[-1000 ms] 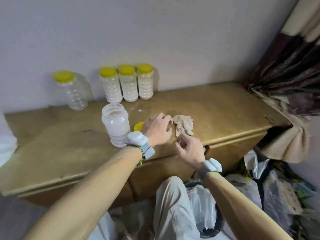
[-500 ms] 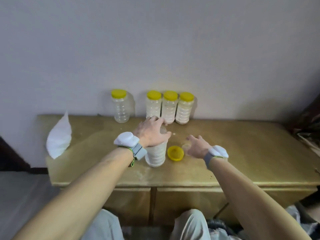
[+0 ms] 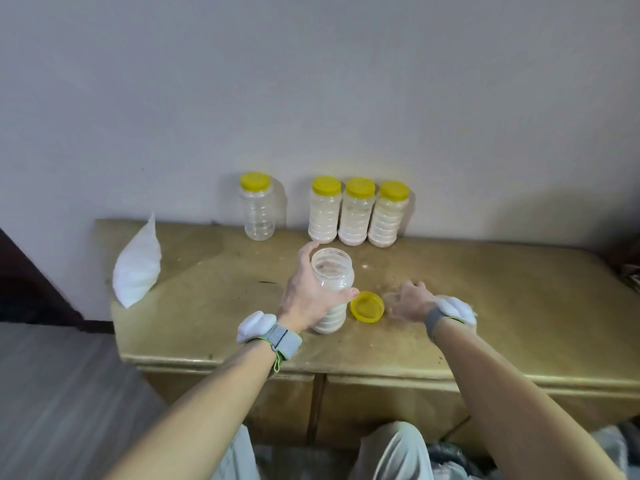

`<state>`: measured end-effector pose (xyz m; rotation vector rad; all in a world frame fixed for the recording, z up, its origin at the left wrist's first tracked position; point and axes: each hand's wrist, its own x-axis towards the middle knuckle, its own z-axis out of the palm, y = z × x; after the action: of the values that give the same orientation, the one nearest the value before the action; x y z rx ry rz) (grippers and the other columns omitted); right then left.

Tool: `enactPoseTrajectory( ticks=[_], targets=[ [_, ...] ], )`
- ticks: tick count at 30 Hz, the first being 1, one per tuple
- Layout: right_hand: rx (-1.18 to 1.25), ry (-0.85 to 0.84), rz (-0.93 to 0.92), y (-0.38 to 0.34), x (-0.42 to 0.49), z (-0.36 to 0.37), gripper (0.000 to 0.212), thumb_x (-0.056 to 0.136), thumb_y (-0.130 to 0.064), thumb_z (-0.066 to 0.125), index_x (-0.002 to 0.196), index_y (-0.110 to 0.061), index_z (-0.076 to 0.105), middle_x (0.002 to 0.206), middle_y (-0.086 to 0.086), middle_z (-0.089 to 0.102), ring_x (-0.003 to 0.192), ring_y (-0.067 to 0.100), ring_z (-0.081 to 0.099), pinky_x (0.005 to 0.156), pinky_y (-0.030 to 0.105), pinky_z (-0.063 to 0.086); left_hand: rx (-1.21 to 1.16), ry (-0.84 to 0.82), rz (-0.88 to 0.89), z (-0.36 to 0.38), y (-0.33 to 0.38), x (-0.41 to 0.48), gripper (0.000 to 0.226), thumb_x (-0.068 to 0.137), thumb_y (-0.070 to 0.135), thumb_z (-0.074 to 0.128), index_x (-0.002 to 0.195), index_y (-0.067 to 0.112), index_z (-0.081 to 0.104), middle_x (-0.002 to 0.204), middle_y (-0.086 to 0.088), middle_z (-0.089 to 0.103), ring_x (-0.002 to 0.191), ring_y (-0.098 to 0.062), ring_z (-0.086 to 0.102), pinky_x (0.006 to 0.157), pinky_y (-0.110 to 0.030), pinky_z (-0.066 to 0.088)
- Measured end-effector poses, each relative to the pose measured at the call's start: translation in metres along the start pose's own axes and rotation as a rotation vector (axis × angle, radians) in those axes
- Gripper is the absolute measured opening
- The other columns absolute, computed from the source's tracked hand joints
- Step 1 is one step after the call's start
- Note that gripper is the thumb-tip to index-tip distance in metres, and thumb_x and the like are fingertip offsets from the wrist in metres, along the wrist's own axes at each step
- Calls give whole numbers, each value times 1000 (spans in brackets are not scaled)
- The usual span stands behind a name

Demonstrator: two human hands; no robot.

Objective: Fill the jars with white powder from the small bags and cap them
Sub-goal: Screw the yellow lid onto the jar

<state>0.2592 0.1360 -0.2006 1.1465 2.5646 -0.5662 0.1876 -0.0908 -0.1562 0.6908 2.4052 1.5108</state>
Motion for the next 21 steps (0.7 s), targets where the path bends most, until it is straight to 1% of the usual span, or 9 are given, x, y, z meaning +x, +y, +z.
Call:
enactPoseTrajectory(
  ticks=[4, 7, 10, 12, 14, 15, 18, 19, 21],
  targets=[
    [31, 10, 79, 5, 6, 5, 81, 82, -48, 65, 144, -6, 35, 147, 19, 36, 136, 37, 40, 112, 44, 36, 13, 17, -96, 10, -15, -8, 92, 63, 39, 93, 135, 29, 37, 114, 11, 56, 111, -19, 56, 91, -29, 44],
    [77, 10, 98, 13, 7, 8, 88, 77, -53, 76, 141, -7, 39, 143, 19, 41, 134, 35, 41, 109, 41, 39, 29, 11, -110, 15, -25, -10, 88, 63, 43, 91, 133, 31, 41, 119, 9, 61, 114, -21, 58, 94, -36, 49],
    [119, 34, 106, 17, 6, 9, 91, 72, -53, 82, 140, -7, 40, 143, 21, 42, 134, 36, 40, 110, 41, 38, 54, 2, -103, 10, -26, -7, 82, 65, 44, 90, 130, 31, 42, 117, 10, 60, 112, -21, 59, 90, -33, 48],
    [157, 39, 123, 19, 5, 9, 97, 71, -51, 84, 141, -5, 37, 143, 21, 42, 135, 36, 40, 111, 43, 37, 99, -2, -104, 5, -25, -4, 83, 65, 46, 89, 131, 29, 42, 120, 7, 62, 112, -22, 59, 92, -36, 49],
    [267, 42, 113, 20, 6, 10, 99, 69, -42, 88, 140, -2, 31, 139, 22, 46, 132, 38, 44, 109, 47, 39, 164, -14, -101, -5, -24, -1, 84, 63, 49, 88, 131, 30, 41, 121, 6, 62, 110, -24, 59, 93, -39, 49],
    [318, 36, 110, 21, 7, 10, 93, 71, -37, 87, 137, -2, 31, 135, 22, 49, 127, 38, 47, 106, 48, 41, 203, -24, -98, -10, -25, 1, 83, 62, 50, 87, 129, 30, 42, 119, 6, 61, 108, -24, 59, 92, -40, 49],
    [481, 86, 76, 19, 3, 7, 52, 84, -22, 73, 121, -7, 40, 117, 16, 57, 105, 31, 55, 94, 44, 48, 341, -62, -74, -29, -26, 6, 80, 58, 54, 85, 121, 30, 43, 114, 5, 58, 103, -25, 59, 83, -37, 48],
    [528, 126, 65, 17, 0, 5, 44, 87, -21, 68, 121, -7, 44, 111, 13, 58, 100, 30, 57, 91, 42, 50, 396, -79, -60, -34, -28, 7, 79, 57, 55, 84, 120, 31, 42, 113, 4, 57, 102, -25, 59, 80, -36, 46],
    [596, 226, 5, 6, -8, 1, 37, 88, -24, 65, 122, -13, 54, 109, 9, 63, 101, 30, 60, 90, 38, 50, 466, -100, -50, -40, -32, 7, 83, 57, 54, 82, 125, 31, 41, 113, 2, 53, 102, -27, 58, 78, -34, 43]
  ],
)
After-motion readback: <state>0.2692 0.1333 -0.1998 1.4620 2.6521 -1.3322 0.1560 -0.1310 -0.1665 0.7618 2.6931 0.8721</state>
